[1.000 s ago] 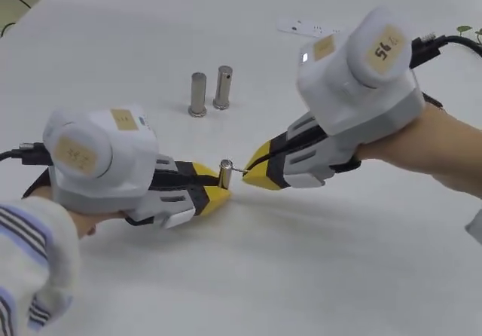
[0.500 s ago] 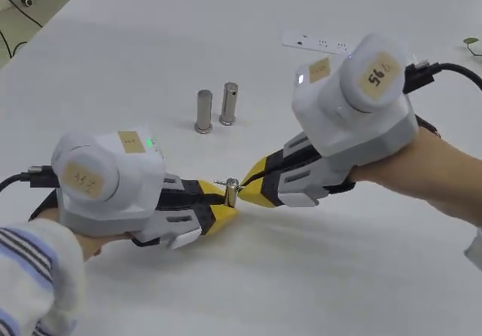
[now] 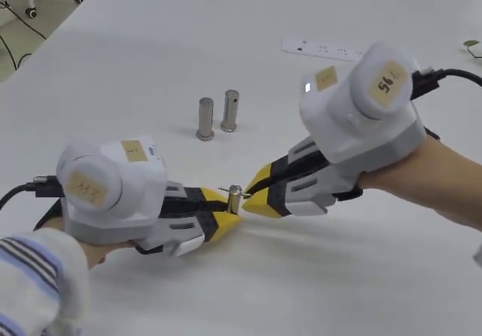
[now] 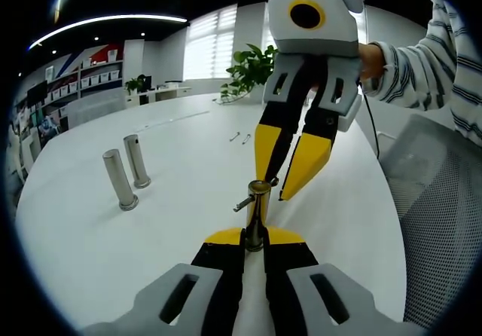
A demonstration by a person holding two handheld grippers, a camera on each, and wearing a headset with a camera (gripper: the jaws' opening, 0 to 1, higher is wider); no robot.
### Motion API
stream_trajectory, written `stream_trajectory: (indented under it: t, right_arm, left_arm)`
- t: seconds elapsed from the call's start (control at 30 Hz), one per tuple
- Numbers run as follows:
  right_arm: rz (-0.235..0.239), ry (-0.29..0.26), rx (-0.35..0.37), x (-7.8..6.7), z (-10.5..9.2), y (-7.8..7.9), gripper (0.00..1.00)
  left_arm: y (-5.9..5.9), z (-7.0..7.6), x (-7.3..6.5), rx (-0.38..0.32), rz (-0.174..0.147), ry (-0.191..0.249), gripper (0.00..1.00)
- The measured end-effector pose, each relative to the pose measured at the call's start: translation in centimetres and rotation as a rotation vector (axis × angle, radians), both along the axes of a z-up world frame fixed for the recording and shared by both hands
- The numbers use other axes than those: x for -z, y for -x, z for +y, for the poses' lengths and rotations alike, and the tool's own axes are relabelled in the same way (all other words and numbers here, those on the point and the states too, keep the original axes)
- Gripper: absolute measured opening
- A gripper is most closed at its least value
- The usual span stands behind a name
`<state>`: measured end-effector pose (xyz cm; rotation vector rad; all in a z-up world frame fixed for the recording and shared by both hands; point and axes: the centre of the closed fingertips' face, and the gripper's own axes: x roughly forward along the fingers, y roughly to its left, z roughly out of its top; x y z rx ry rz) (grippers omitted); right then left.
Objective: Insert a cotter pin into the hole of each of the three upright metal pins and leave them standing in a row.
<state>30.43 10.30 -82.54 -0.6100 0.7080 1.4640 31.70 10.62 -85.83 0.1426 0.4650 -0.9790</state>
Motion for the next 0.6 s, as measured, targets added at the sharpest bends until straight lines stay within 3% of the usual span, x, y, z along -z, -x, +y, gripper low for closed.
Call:
stream_trajectory:
  t: [0.43, 0.6]
  right_arm:
    - [0.017, 0.013, 0.017, -0.07, -0.77, -0.03, 0.06]
    - [-0.016, 0.004, -0.004, -0.32, -0.49, -0.13, 0.04]
  left_arm:
    - [0.03, 0.02, 0.09, 0.003, 0.006, 0.001, 0.07]
    - [0.06, -0.05, 0.07, 0.003, 0.006, 0.000, 0.07]
